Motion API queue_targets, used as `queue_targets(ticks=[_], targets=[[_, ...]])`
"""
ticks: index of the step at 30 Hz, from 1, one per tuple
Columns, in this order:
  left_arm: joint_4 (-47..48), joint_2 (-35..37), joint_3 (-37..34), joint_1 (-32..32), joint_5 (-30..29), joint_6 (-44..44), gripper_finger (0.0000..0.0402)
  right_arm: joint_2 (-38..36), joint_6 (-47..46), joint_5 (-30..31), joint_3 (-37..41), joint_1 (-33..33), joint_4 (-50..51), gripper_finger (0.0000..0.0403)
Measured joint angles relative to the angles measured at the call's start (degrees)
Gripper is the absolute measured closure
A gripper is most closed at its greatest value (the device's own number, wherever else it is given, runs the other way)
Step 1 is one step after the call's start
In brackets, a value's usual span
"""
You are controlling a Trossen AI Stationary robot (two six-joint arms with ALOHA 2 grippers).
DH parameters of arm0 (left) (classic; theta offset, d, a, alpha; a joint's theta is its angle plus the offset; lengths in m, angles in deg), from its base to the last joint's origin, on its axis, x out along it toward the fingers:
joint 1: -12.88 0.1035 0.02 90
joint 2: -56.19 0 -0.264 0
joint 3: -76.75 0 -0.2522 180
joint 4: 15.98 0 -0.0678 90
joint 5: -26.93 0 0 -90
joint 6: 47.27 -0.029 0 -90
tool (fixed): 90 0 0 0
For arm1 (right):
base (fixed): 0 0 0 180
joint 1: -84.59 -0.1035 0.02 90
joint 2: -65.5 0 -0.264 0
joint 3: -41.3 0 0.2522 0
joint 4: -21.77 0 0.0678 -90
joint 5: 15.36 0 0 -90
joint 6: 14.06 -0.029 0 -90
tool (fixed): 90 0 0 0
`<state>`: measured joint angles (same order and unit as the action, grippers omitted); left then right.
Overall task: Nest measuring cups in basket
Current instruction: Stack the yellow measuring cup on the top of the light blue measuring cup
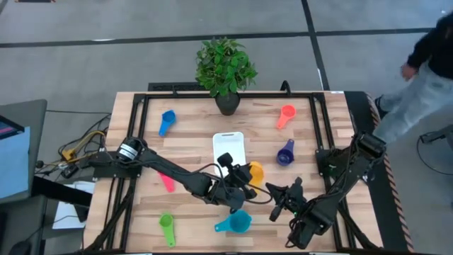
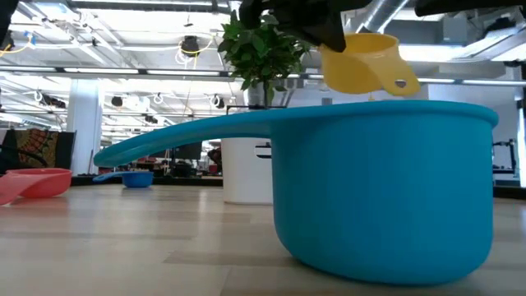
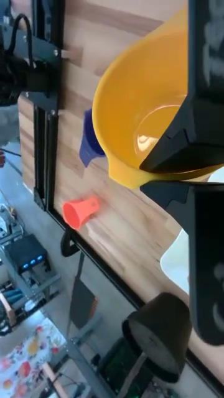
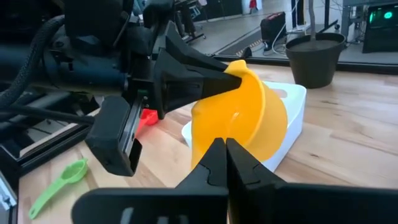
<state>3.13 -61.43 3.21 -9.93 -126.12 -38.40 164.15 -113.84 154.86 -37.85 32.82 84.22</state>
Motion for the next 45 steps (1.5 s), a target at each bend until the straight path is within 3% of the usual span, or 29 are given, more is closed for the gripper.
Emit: queue_targets(ticks=[5, 8, 10, 14, 17, 24, 31, 40, 45], targets=[[2.4, 0.3, 0.5, -1.7, 0.1, -8.8, 0.0399, 0.0, 2.2, -1.8, 0.0, -0.7, 0.4, 0.0372], [9.0, 2.2, 1.9, -3.6, 5.2, -13.9, 0.0400, 0.0, 3.9, -3.2, 0.0, -2.5, 0.6, 0.0349], [14.4, 4.1, 3.3, -5.0, 14.0, -15.7, 0.0400, -0.1, 4.0, -4.1, 0.0, -3.8, 1.2, 0.0337], [16.1, 6.8, 4.1, -6.7, 39.2, -14.6, 0.0401, -0.5, 3.7, -7.2, 0.0, -5.6, 2.2, 0.0314], [13.9, 5.8, 4.2, -6.6, 48.7, -9.0, 0.0401, -0.5, -0.3, -10.0, 0.0, -6.0, 2.1, 0.0298], [15.5, 0.7, 3.9, -2.9, 54.7, -17.0, 0.0400, 0.0, -2.0, -15.9, 0.0, -5.9, 2.2, 0.0268], [14.0, 0.3, 4.0, 1.3, 69.0, -16.9, 0.0400, 0.0, -0.3, -20.4, 0.0, -7.1, 2.7, 0.0245], [9.3, -4.2, 3.6, 1.5, 75.1, -20.0, 0.0398, 0.0, -0.2, -20.4, 0.0, -7.1, 2.9, 0.0227], [10.5, -4.3, 3.6, 1.5, 73.4, -20.2, 0.0385, 0.0, -0.2, -21.2, 0.0, -8.2, 3.4, 0.0222]])
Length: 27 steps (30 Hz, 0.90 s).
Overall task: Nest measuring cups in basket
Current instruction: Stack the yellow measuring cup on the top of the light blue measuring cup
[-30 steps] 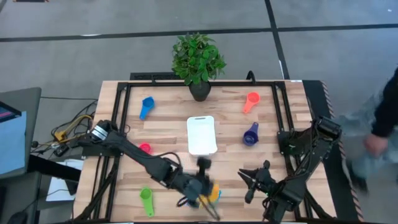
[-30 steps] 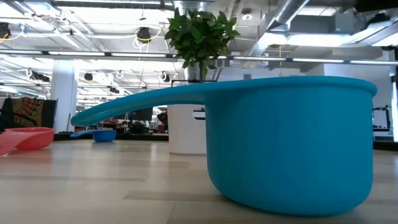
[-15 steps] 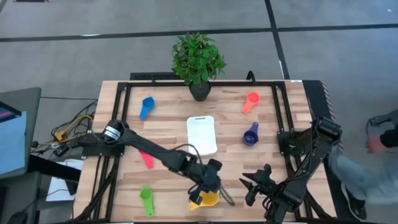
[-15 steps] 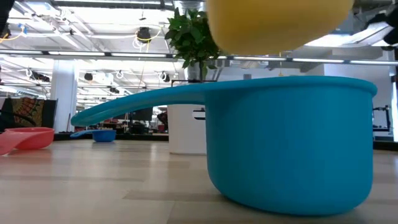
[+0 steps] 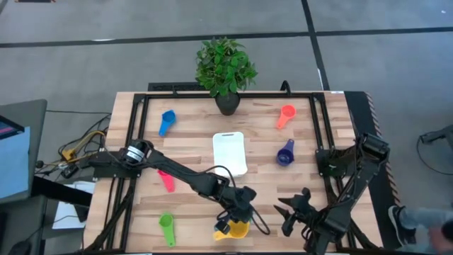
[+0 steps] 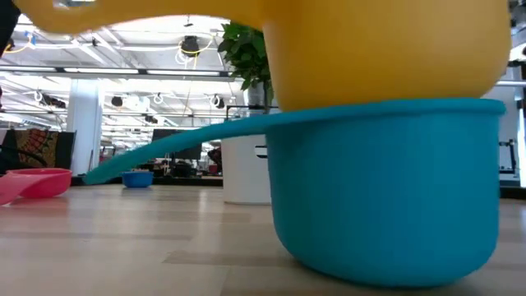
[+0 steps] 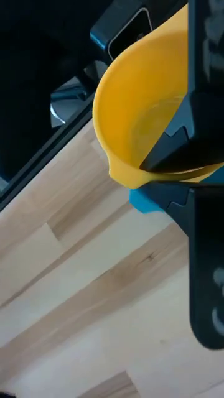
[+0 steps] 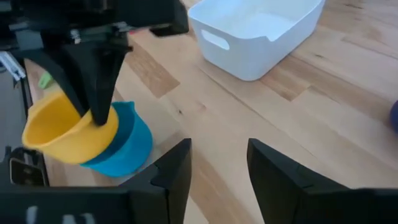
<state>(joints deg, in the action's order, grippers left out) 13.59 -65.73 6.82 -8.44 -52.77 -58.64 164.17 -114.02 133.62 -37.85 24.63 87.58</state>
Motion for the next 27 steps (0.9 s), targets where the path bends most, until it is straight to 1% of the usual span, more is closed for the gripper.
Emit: queue_targets(ticks=[5, 12, 15, 18, 20, 22, 23, 25, 27], targets=[[0.2, 0.0, 0.0, 0.0, 0.1, -2.3, 0.0354, 0.0, 0.0, -0.2, 0.0, -0.1, 0.2, 0.0214], [0.4, 0.3, 0.0, 0.4, -0.1, -1.0, 0.0300, 0.0, 0.0, -0.7, 0.0, -0.1, 0.2, 0.0205], [3.9, 1.7, 1.1, 0.4, -0.2, -0.4, 0.0279, 0.0, 0.0, -1.9, 0.0, -0.1, 1.3, 0.0202], [8.3, 4.2, 2.8, 0.4, -3.4, 3.4, 0.0265, 0.0, -1.8, -3.9, 0.0, 0.6, 3.9, 0.0201], [10.9, 6.2, 3.1, 0.4, -5.8, 6.5, 0.0261, 0.0, -1.3, -5.1, 0.0, 1.8, 3.7, 0.0202], [12.6, 7.9, 2.9, 0.2, -6.8, 9.5, 0.0261, 0.0, 3.3, -6.0, 0.0, 4.0, 0.0, 0.0202], [12.3, 8.5, 2.5, -0.2, -7.2, 11.4, 0.0263, 0.0, 7.2, -6.5, 0.0, 5.4, -3.6, 0.0201], [12.8, 9.2, 1.7, -2.1, -9.8, 14.8, 0.0270, 0.1, 17.5, -8.6, 0.0, 8.3, -13.0, 0.0200], [14.9, 9.2, 1.6, -5.2, -13.6, 17.8, 0.0280, 1.0, 26.9, -9.8, 0.0, 10.8, -23.1, 0.0200]])
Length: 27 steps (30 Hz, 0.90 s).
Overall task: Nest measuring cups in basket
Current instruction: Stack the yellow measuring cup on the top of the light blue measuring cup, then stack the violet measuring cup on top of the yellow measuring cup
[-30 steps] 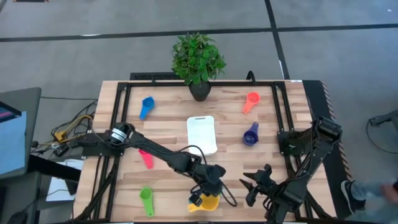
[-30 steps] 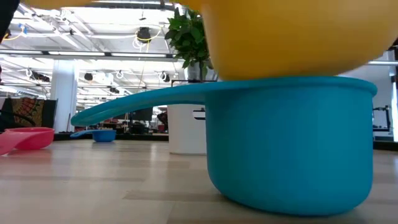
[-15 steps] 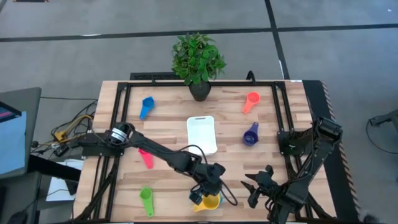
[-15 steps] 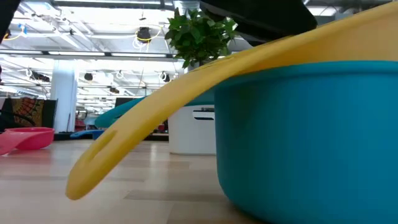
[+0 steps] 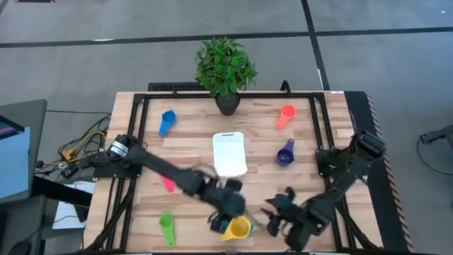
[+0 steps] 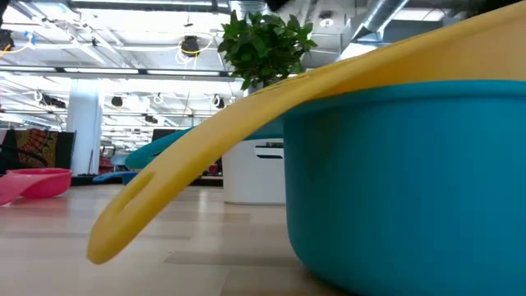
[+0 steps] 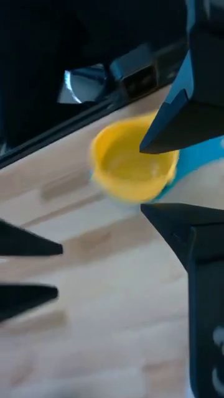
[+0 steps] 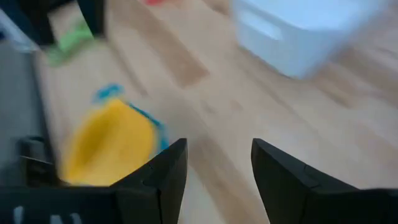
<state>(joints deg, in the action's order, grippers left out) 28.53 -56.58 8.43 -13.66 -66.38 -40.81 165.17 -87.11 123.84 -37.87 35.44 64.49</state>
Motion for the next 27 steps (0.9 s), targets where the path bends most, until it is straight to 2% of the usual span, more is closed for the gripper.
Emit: queue_targets(ticks=[4, 6, 10, 12, 15, 19, 23, 27], targets=[[5.8, 0.0, -0.1, -6.7, -8.2, 5.9, 0.0301, 0.2, 13.6, 0.8, 0.1, 1.1, -12.7, 0.0203], [7.1, 0.0, -0.1, -9.8, -12.8, 8.4, 0.0310, 0.1, 17.0, -0.5, 0.0, 1.3, -15.8, 0.0205], [6.7, 0.3, -0.1, -13.9, -19.6, 11.5, 0.0324, 3.1, 16.0, -3.5, 0.0, 2.1, -16.2, 0.0209], [7.0, 0.3, -0.2, -14.8, -22.1, 12.9, 0.0329, 3.6, 14.9, -3.5, 0.3, 2.1, -14.6, 0.0209], [6.8, 0.3, -0.3, -14.8, -26.1, 14.2, 0.0333, 5.6, 14.6, -6.8, -0.2, 2.9, -17.9, 0.0207], [6.8, 0.3, -0.3, -14.1, -28.8, 15.3, 0.0335, 7.8, 12.5, -9.2, 0.1, 3.3, -16.2, 0.0205], [7.0, 0.3, -0.3, -13.2, -29.0, 16.5, 0.0335, 7.4, 7.7, -5.8, 0.0, 2.8, -10.1, 0.0211], [7.4, 0.3, -0.3, -12.4, -29.1, 16.8, 0.0335, 4.8, 7.1, -1.7, 0.0, 1.6, -7.5, 0.0216]])
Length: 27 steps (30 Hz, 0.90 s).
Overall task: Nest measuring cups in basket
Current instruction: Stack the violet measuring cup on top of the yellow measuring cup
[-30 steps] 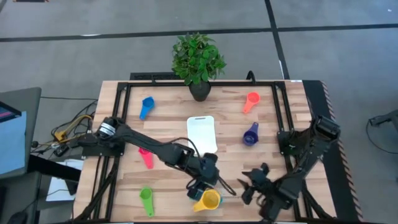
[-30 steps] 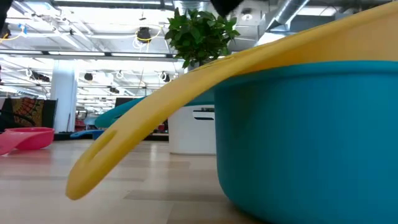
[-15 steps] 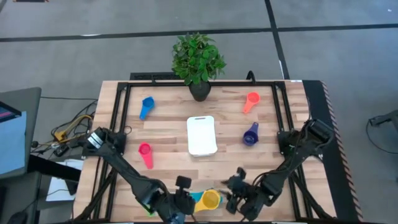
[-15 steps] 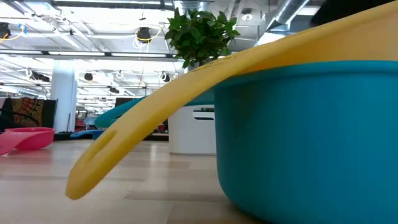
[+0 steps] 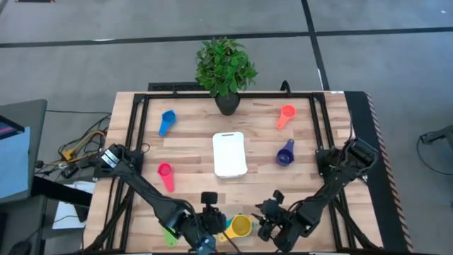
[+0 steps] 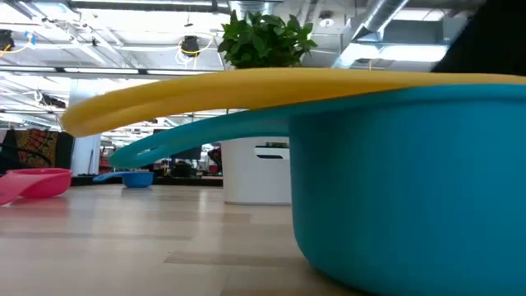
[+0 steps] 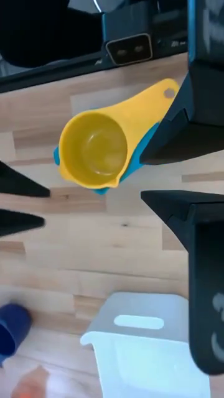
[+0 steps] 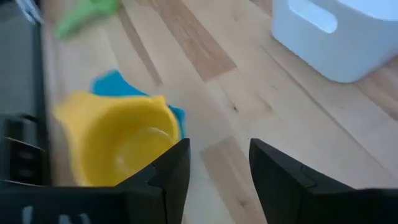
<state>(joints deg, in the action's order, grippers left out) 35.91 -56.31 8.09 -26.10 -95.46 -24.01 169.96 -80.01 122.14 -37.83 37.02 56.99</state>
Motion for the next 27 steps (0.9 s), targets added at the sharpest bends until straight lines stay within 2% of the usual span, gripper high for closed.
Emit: queue_targets(ticks=[6, 8, 10, 11, 15, 19, 22, 27], targets=[[-0.5, 0.0, -0.8, 0.9, -0.2, 1.4, 0.0335, -6.3, -0.2, 3.1, 0.0, 0.8, 10.0, 0.0213], [-1.7, 0.0, -2.4, 1.4, -3.2, -0.2, 0.0335, -9.4, -0.2, 4.2, -0.1, 3.6, 16.7, 0.0211], [-5.1, -0.1, -4.2, 2.9, -7.6, -2.5, 0.0335, -13.0, 0.0, 4.4, 0.0, 8.8, 24.2, 0.0210], [-7.0, -0.1, -5.1, 4.3, -8.1, -3.0, 0.0335, -14.7, 0.1, 3.8, 0.0, 11.9, 26.4, 0.0210], [-12.8, -0.1, -8.8, 9.7, -2.1, -5.5, 0.0336, -20.2, 4.5, -0.4, 0.0, 22.6, 34.4, 0.0213], [-13.4, 0.0, -9.6, 13.6, 0.1, -8.4, 0.0336, -24.7, 10.4, -3.4, 0.1, 33.6, 40.7, 0.0215], [-10.7, 0.7, -9.9, 16.2, 0.9, -8.9, 0.0336, -28.0, 14.9, -4.3, 2.3, 41.5, 40.3, 0.0214], [-3.7, 2.7, -10.0, 17.4, -0.1, -7.2, 0.0336, -34.1, 24.5, -11.8, 11.6, 54.4, 29.7, 0.0215]])
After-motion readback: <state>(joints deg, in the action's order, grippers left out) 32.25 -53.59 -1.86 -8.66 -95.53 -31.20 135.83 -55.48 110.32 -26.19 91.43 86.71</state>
